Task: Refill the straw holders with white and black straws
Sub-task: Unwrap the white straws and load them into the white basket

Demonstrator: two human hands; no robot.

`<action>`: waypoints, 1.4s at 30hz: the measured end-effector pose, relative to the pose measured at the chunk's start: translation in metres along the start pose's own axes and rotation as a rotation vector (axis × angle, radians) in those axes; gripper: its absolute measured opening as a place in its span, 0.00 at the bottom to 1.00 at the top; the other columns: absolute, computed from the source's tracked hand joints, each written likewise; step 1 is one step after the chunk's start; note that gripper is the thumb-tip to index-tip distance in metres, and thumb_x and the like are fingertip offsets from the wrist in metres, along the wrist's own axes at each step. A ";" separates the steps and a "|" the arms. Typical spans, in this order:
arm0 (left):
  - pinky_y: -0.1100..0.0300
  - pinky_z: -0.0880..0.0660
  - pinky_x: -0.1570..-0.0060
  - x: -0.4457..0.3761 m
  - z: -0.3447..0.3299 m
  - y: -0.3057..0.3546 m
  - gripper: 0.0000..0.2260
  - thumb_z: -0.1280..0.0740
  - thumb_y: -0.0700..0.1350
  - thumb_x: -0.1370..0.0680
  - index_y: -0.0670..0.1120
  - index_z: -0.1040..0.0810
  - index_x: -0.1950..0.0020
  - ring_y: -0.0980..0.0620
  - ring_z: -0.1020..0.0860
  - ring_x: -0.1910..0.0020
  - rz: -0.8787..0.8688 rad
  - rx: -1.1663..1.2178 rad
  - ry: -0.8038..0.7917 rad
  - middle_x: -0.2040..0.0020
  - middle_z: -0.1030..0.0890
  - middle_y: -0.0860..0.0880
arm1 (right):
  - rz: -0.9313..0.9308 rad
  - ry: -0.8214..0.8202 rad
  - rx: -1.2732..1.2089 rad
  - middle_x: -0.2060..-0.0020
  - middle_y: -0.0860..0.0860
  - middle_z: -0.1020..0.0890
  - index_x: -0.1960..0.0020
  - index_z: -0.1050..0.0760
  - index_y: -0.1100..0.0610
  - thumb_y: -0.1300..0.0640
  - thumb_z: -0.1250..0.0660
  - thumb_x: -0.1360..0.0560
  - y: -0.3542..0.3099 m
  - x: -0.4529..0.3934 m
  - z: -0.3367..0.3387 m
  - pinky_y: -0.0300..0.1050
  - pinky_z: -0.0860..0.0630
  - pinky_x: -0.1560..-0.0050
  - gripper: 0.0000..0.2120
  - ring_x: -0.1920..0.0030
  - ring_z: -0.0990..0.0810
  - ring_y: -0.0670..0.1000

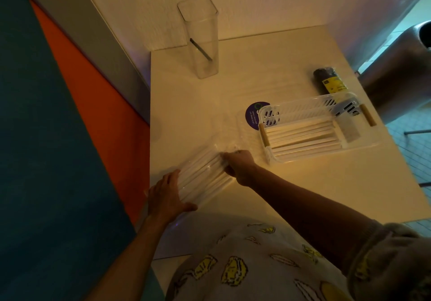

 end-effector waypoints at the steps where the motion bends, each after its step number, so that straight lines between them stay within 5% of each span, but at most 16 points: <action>1: 0.45 0.30 0.37 0.000 0.000 0.000 0.58 0.26 0.72 0.46 0.52 0.47 0.23 0.46 0.32 0.32 -0.001 0.005 0.000 0.27 0.35 0.48 | -0.011 -0.015 0.004 0.50 0.59 0.19 0.44 0.25 0.64 0.59 0.29 0.25 0.002 0.002 -0.002 0.45 0.18 0.59 0.13 0.55 0.19 0.53; 5: 0.46 0.31 0.37 0.001 0.001 0.001 0.58 0.25 0.71 0.45 0.51 0.46 0.23 0.45 0.32 0.32 -0.002 0.006 0.008 0.27 0.35 0.48 | 0.013 0.035 -0.013 0.50 0.58 0.22 0.47 0.28 0.63 0.62 0.32 0.23 0.000 -0.001 -0.004 0.46 0.19 0.55 0.08 0.55 0.20 0.53; 9: 0.47 0.33 0.37 0.003 0.004 0.006 0.57 0.25 0.70 0.44 0.52 0.46 0.23 0.46 0.33 0.31 0.011 -0.019 0.015 0.26 0.36 0.49 | 0.103 0.158 0.005 0.53 0.57 0.23 0.40 0.29 0.65 0.64 0.36 0.22 -0.015 -0.003 0.005 0.50 0.22 0.51 0.12 0.54 0.22 0.55; 12: 0.47 0.33 0.37 0.004 0.004 0.006 0.57 0.24 0.69 0.44 0.52 0.45 0.23 0.45 0.32 0.31 0.012 0.002 0.023 0.26 0.35 0.49 | 0.136 0.214 -0.059 0.46 0.57 0.25 0.34 0.32 0.64 0.61 0.35 0.23 -0.029 -0.005 0.014 0.49 0.23 0.48 0.18 0.45 0.24 0.56; 20: 0.47 0.32 0.39 0.005 0.006 0.008 0.57 0.24 0.70 0.45 0.52 0.44 0.23 0.46 0.32 0.32 0.017 -0.002 0.013 0.27 0.34 0.50 | -0.028 0.127 -0.346 0.41 0.59 0.25 0.30 0.33 0.64 0.64 0.30 0.25 -0.011 -0.002 -0.001 0.51 0.23 0.39 0.26 0.42 0.23 0.58; 25: 0.46 0.30 0.38 0.006 0.004 0.004 0.57 0.25 0.71 0.46 0.52 0.44 0.24 0.45 0.31 0.33 0.007 0.035 0.017 0.27 0.34 0.48 | 0.032 0.136 -0.391 0.46 0.58 0.21 0.32 0.32 0.63 0.61 0.33 0.22 -0.025 0.003 0.002 0.56 0.23 0.39 0.20 0.44 0.21 0.57; 29: 0.48 0.28 0.40 0.005 0.004 0.004 0.58 0.25 0.71 0.46 0.51 0.43 0.24 0.45 0.30 0.34 -0.008 0.031 0.020 0.28 0.33 0.48 | 0.200 0.125 -0.404 0.58 0.57 0.19 0.31 0.36 0.62 0.61 0.39 0.18 -0.057 0.018 0.011 0.61 0.22 0.41 0.17 0.53 0.18 0.56; 32: 0.47 0.30 0.38 0.004 0.005 0.005 0.57 0.24 0.70 0.45 0.51 0.44 0.23 0.45 0.31 0.32 -0.008 0.023 0.014 0.27 0.35 0.48 | 0.366 0.164 -0.306 0.58 0.55 0.18 0.30 0.36 0.64 0.60 0.39 0.18 -0.082 0.032 0.016 0.57 0.19 0.46 0.19 0.55 0.16 0.55; 36: 0.47 0.31 0.37 0.004 0.006 0.007 0.57 0.24 0.70 0.45 0.52 0.46 0.23 0.45 0.32 0.31 0.010 0.003 -0.005 0.26 0.36 0.49 | 0.579 0.174 -0.161 0.54 0.54 0.18 0.42 0.31 0.58 0.58 0.39 0.18 -0.113 0.053 0.020 0.55 0.18 0.48 0.06 0.54 0.15 0.54; 42: 0.46 0.31 0.37 0.002 0.005 0.007 0.58 0.24 0.70 0.45 0.53 0.48 0.23 0.45 0.33 0.31 0.026 0.009 -0.024 0.26 0.37 0.49 | 0.948 0.145 0.004 0.53 0.56 0.17 0.42 0.29 0.60 0.59 0.39 0.18 -0.171 0.097 0.030 0.46 0.17 0.52 0.07 0.55 0.15 0.50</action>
Point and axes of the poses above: each hand's wrist, its own x-axis away from the middle knuckle, its own z-axis out of the back of the hand, y = z × x, the point moved 4 cm from there along -x, towards the middle knuckle
